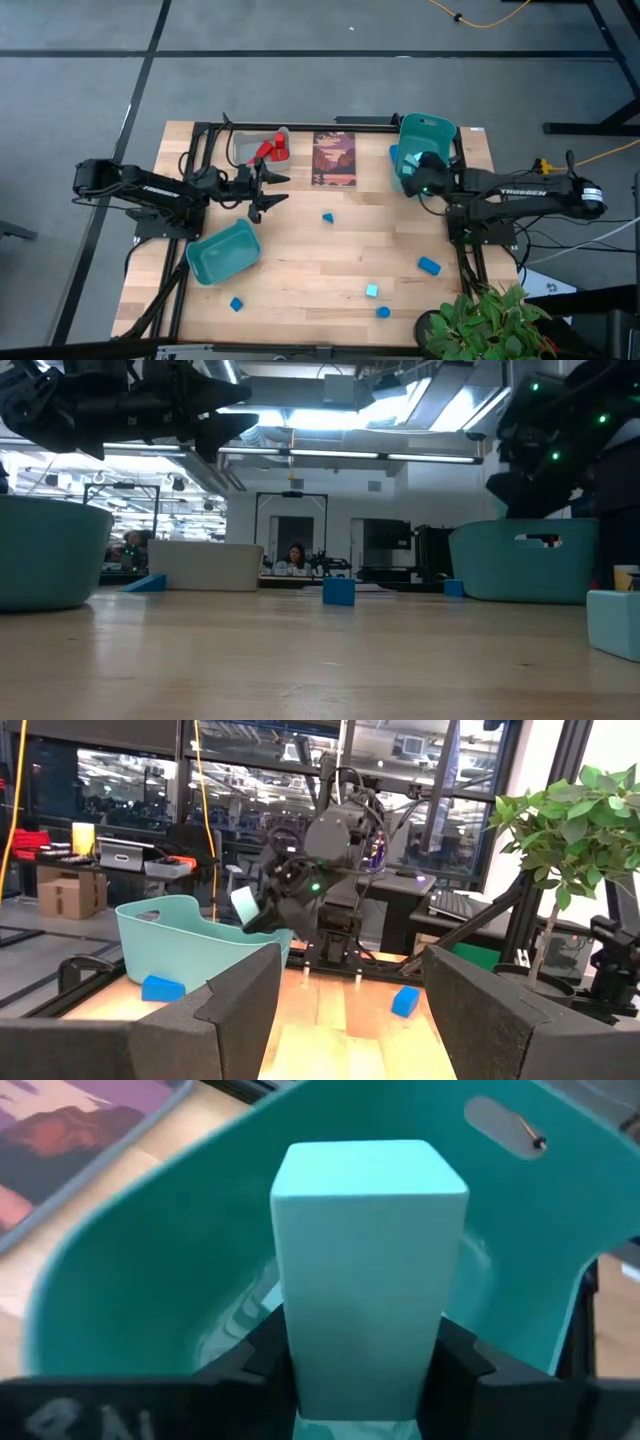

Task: Sort & place blocks by color
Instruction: Put the light blue block into the right green bin

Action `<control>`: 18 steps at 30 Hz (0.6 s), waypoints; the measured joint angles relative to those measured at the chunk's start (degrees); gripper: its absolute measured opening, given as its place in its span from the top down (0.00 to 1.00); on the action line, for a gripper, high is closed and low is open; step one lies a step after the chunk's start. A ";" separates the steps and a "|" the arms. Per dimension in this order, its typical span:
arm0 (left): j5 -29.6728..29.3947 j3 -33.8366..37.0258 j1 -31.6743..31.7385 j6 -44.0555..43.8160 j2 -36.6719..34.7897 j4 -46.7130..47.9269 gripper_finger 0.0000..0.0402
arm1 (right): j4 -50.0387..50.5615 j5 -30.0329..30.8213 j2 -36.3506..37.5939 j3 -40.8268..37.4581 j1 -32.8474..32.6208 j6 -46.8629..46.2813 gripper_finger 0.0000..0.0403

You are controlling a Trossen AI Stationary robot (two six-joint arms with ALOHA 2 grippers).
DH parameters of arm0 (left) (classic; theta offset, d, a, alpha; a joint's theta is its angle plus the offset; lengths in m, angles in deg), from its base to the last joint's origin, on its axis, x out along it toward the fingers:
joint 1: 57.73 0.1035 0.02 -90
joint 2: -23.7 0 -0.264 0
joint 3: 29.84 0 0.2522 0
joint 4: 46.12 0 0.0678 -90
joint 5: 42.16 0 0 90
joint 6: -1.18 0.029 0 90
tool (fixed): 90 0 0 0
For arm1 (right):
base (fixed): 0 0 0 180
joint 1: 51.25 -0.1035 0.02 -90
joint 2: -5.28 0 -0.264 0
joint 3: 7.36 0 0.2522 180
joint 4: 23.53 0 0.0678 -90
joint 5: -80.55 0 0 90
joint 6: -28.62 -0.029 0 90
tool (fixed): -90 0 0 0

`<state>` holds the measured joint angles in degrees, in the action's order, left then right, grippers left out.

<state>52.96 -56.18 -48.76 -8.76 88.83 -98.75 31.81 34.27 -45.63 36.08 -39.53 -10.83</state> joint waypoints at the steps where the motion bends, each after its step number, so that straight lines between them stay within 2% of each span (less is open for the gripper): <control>1: 0.00 0.00 0.00 -0.02 0.00 -0.02 0.41 | -0.73 -0.03 -0.11 -0.58 0.44 -0.54 0.66; 4: 0.00 0.00 0.00 -0.17 0.00 -0.01 0.41 | -3.96 -2.06 -0.19 -2.19 2.65 -0.66 0.66; 13: -0.02 0.00 -0.03 -0.49 0.00 -0.06 0.41 | -6.53 -14.05 -0.53 -2.98 12.12 2.43 0.66; 18: -0.02 0.00 -0.04 -0.57 0.00 -0.07 0.41 | -7.54 -15.13 -0.53 -2.98 14.04 3.86 0.66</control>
<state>52.94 -56.18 -48.80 -9.32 88.83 -98.82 24.26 19.14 -46.16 33.10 -25.49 -6.97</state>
